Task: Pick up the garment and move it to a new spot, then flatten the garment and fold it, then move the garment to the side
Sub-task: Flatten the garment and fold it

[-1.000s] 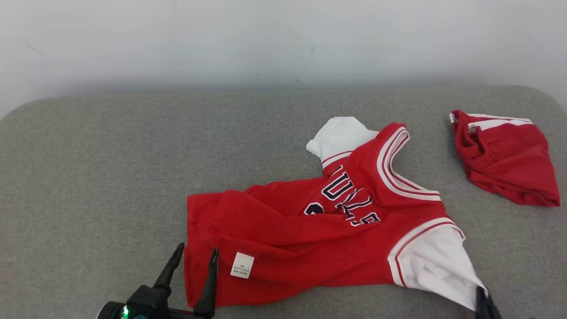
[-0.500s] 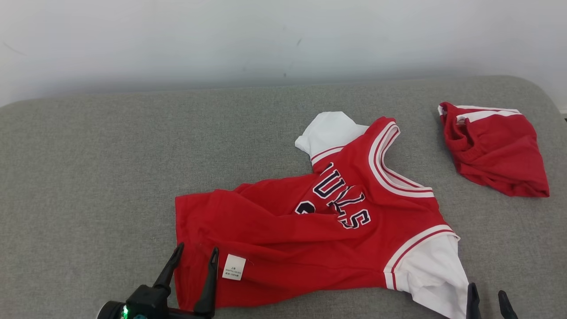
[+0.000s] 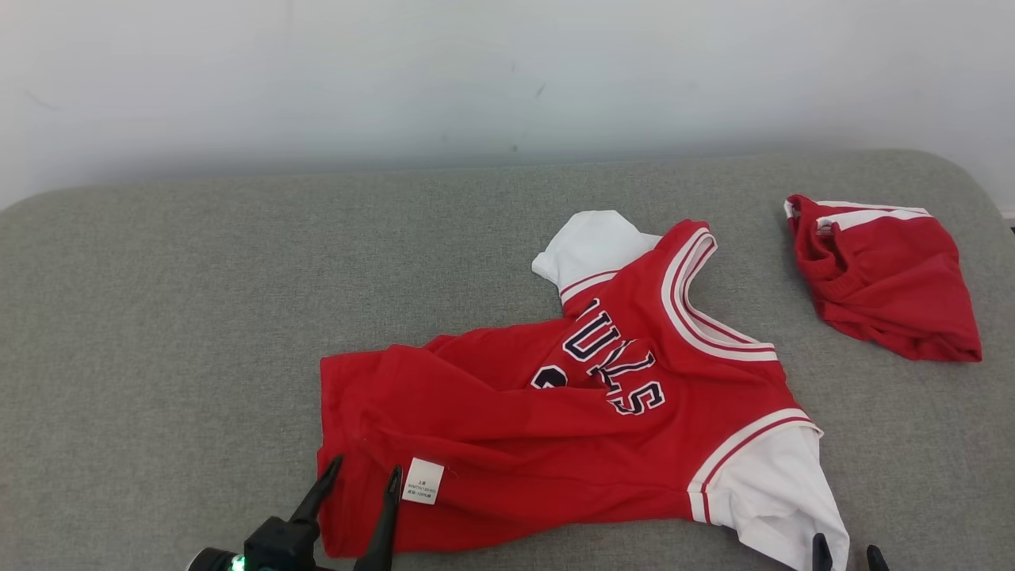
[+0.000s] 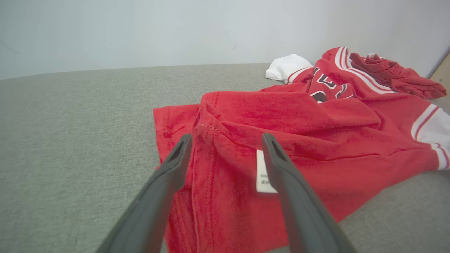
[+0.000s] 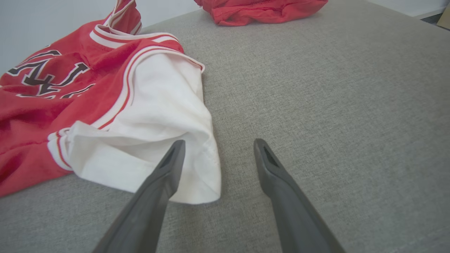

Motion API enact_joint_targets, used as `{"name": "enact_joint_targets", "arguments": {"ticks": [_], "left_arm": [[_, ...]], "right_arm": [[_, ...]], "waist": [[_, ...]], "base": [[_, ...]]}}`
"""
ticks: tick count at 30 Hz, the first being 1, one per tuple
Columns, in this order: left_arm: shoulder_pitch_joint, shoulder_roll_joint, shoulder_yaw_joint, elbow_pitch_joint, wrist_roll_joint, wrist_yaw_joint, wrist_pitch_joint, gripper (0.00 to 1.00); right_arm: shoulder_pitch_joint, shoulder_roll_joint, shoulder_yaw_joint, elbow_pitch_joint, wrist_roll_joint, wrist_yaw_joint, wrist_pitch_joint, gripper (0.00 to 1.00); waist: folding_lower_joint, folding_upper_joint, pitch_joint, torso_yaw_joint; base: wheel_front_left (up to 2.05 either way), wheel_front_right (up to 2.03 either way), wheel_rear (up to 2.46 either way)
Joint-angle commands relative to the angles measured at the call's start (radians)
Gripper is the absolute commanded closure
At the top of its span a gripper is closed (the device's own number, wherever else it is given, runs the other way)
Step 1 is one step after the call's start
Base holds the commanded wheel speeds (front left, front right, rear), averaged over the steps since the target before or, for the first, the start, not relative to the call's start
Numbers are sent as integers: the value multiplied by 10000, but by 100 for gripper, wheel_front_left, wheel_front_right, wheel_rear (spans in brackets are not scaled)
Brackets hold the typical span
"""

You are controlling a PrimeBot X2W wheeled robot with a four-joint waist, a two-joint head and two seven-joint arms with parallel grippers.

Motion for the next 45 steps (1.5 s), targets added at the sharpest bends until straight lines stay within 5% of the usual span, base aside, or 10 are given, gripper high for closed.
{"name": "enact_joint_targets", "arguments": {"ticks": [1,17,18,19,21,30,40,45], "left_arm": [[-136,48,-45,91,21,-27,2,0],[-1291,266,-345,1730,-224,-157,-78,0],[-1339,244,-342,1803,-286,-162,-79,0],[-1459,276,-402,1797,-172,-169,-98,17],[-1542,329,-545,1868,-2,-184,-99,100],[-1336,320,-610,1874,-41,-212,-106,100],[417,627,-19,-820,-309,297,-2,100],[-194,1003,-82,-1924,-219,220,692,100]], "right_arm": [[-97,-14,46,85,-81,13,0,0],[-483,-12,638,818,-4,13,2,0],[-529,-11,701,899,6,13,2,59],[-604,-14,733,950,25,13,0,100],[-660,-18,829,1069,59,13,0,100],[-597,-17,684,925,21,13,2,100],[244,-8,804,-692,626,13,0,100],[-473,-160,1457,-1570,941,13,264,100]], "waist": [[0,0,-3,-22],[0,0,59,-360],[0,0,68,-362],[0,0,71,-357],[0,0,58,-328],[0,0,-74,-174],[0,0,4,-141],[0,0,251,-62]], "base": [[0,0,0],[0,0,0],[0,0,0],[0,0,0],[0,0,0],[0,0,0],[0,0,0],[0,0,0]]}}
